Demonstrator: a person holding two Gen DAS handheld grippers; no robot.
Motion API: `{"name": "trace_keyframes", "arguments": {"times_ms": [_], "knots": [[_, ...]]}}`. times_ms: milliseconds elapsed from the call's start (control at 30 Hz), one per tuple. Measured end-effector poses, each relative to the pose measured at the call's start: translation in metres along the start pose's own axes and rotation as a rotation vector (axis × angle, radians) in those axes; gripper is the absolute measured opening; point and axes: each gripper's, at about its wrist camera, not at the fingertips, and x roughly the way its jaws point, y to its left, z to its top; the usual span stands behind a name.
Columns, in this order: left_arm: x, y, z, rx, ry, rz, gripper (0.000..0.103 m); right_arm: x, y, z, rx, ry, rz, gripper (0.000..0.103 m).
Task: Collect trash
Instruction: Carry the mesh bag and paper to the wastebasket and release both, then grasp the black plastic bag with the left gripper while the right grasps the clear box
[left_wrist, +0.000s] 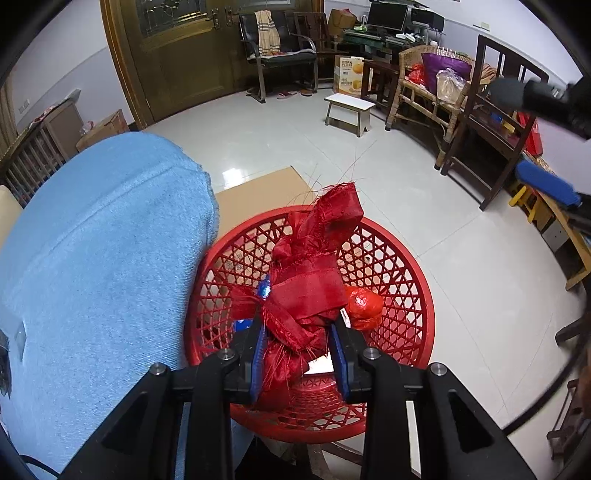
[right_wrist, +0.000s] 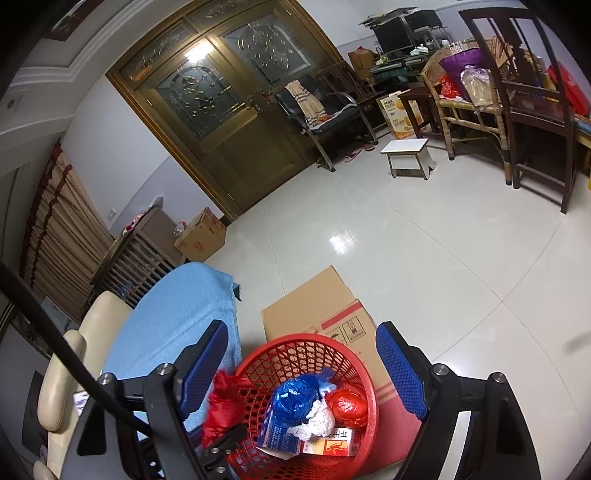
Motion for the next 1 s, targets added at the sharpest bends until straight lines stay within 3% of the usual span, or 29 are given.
{"name": "trace_keyframes", "arguments": {"times_ms": [67,100,167,300,600,767,1000], "knots": [[0.005,-0.001,0.0,-0.005,0.014,-0.021,0.042,-0.004,0.001,0.002,0.0,-0.011,0.002,0.085],[0.009,-0.001,0.001,-0.009,0.027,-0.033,0.058,-0.007,0.002,0.004,0.0,-0.018,0.004,0.085],[0.014,-0.001,0.001,-0.011,0.046,-0.034,0.072,-0.011,0.004,0.007,-0.003,-0.029,0.006,0.085],[0.01,0.007,0.001,-0.033,0.045,-0.038,0.072,-0.017,0.011,0.012,-0.016,-0.045,0.008,0.085],[-0.04,0.072,-0.009,-0.178,-0.077,0.017,0.073,-0.013,0.037,0.006,-0.058,-0.025,0.03,0.085],[-0.065,0.121,-0.038,-0.287,-0.117,0.076,0.073,0.001,0.065,-0.009,-0.108,0.026,0.063,0.085],[-0.1,0.201,-0.101,-0.467,-0.166,0.196,0.074,0.031,0.14,-0.048,-0.252,0.137,0.144,0.085]]}}
